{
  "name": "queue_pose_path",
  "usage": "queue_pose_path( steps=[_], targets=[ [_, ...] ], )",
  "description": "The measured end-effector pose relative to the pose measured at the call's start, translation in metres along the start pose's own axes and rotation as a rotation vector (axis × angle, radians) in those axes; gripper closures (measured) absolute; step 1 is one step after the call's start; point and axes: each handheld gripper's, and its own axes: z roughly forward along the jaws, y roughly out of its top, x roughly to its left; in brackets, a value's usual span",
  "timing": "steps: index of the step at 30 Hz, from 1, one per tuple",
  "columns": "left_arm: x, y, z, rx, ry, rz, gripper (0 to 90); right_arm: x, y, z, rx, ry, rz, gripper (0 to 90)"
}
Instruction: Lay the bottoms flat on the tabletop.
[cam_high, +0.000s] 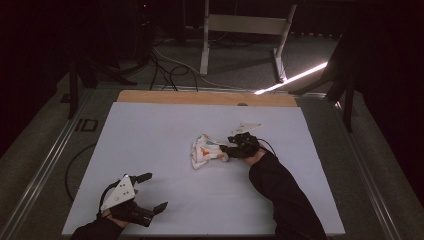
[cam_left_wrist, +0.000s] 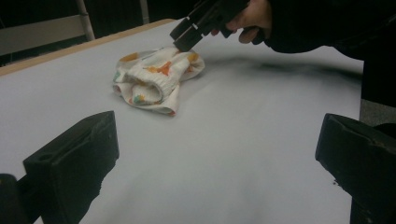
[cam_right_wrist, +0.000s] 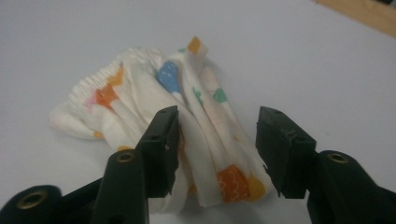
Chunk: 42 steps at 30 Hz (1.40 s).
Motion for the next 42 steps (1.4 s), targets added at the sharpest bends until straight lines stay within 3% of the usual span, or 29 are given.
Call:
queue_pose_path(
  steps=[6,12,16,21,27,33,42],
  targets=[
    [0.0,0.0,0.001,0.002,-0.003,-0.001,0.1,0.0,-0.006,0.013,0.038,0.024,-0.007,57.4],
    [0.0,0.0,0.001,0.003,-0.003,0.001,0.1,0.004,-0.009,0.015,0.053,0.058,-0.021,74.5],
    [0.0,-0.001,0.002,0.007,-0.002,0.0,0.1,0.008,-0.008,0.012,0.068,0.043,-0.053,81.7],
    [0.0,-0.001,0.003,0.01,-0.002,-0.005,0.1,0.013,-0.005,0.004,0.065,0.031,-0.067,83.3],
    [-0.001,-0.001,0.006,0.013,-0.007,-0.009,0.1,0.018,0.0,-0.012,0.016,0.036,-0.022,83.7],
    [-0.001,0.002,0.012,0.011,-0.005,-0.026,0.1,0.025,0.007,-0.032,-0.035,0.011,0.01,83.8],
    [-0.004,0.017,0.02,-0.015,-0.003,-0.019,0.1,0.039,0.03,-0.07,-0.138,0.038,0.084,83.8]
  ],
)
